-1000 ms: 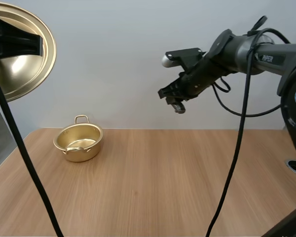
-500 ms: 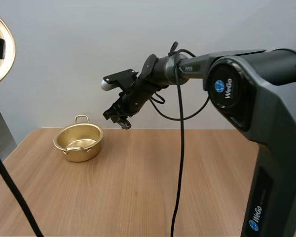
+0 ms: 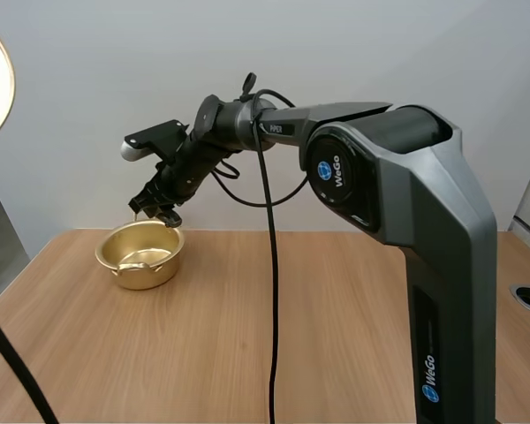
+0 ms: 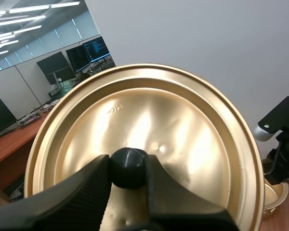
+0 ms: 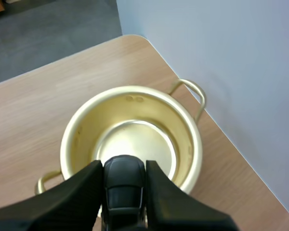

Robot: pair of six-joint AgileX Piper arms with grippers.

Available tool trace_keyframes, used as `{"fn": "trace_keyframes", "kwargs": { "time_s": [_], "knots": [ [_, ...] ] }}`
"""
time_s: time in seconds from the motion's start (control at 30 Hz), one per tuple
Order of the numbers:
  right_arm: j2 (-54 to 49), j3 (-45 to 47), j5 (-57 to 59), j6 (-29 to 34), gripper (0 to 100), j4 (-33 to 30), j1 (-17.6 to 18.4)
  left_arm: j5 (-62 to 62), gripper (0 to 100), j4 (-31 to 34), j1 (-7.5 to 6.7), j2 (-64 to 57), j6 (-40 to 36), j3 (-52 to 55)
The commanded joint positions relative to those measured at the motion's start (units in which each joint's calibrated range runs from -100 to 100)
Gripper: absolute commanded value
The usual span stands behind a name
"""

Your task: Open the pot, put the car inside, and close it

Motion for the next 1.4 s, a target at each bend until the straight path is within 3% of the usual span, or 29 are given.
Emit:
{"fn": "trace_keyframes", "kwargs": {
  "time_s": [0.0, 0.13, 0.9, 1.37],
  "knots": [
    [1.50, -2.50, 0.16, 1.77, 0, -2.41, 0.88, 0.12, 0, -0.15, 0.03, -0.24, 0.06, -0.05],
    [4.19, -5.19, 0.16, 2.85, 0, -5.91, 1.54, 0.12, 0, -0.15, 0.03, -0.58, 0.06, -0.05],
    [26.31, -29.15, 5.64, 3.82, 0, -5.91, 1.78, 0.12, 0, -2.69, 0.03, -1.25, 0.06, -0.05],
    [28.58, -31.26, 4.67, 4.24, 0, -6.39, 2.87, 0.12, 0, -2.69, 0.03, -1.25, 0.06, -0.05]
  ]
}}
